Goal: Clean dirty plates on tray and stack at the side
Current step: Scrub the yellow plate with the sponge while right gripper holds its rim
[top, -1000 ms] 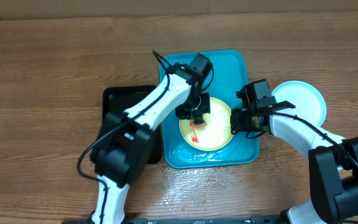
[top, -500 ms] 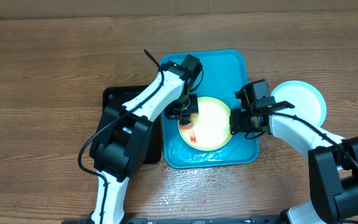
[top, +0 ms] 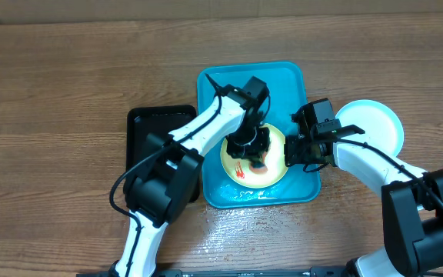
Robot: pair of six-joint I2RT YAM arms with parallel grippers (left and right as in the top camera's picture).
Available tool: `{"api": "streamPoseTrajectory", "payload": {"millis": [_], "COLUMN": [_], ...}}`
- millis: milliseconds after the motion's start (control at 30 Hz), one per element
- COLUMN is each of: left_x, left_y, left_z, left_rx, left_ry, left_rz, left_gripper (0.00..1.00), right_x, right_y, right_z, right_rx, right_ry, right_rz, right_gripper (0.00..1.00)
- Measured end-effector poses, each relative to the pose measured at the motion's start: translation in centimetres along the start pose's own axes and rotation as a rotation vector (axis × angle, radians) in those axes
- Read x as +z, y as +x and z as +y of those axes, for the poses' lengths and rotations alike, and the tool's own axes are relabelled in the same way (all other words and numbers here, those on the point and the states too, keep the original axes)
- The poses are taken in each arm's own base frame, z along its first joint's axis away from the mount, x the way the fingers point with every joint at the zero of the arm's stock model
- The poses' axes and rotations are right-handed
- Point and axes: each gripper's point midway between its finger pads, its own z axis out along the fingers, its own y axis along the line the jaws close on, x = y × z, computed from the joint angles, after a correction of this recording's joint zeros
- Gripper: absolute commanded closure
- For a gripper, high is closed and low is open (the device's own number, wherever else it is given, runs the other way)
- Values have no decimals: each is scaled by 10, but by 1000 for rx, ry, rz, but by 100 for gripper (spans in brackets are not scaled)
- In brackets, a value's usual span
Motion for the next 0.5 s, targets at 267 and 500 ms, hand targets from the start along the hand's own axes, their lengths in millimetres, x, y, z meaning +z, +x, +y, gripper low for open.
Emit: {"api": "streamPoseTrajectory", "payload": {"millis": [267, 500], "left_x": [-7, -23], "left_y": [15, 4], "left_z": [45, 80], "left_rx": [-58, -37], "left_ry": [-215, -456], "left_rz": [37, -53], "left_gripper": [96, 96], "right_x": [0, 0], "right_y": [3, 4], "right_z": [2, 4], "right_rx": [1, 0], "right_ry": [-12, -18], "right_rz": [12, 17], "right_gripper": [96, 96]}}
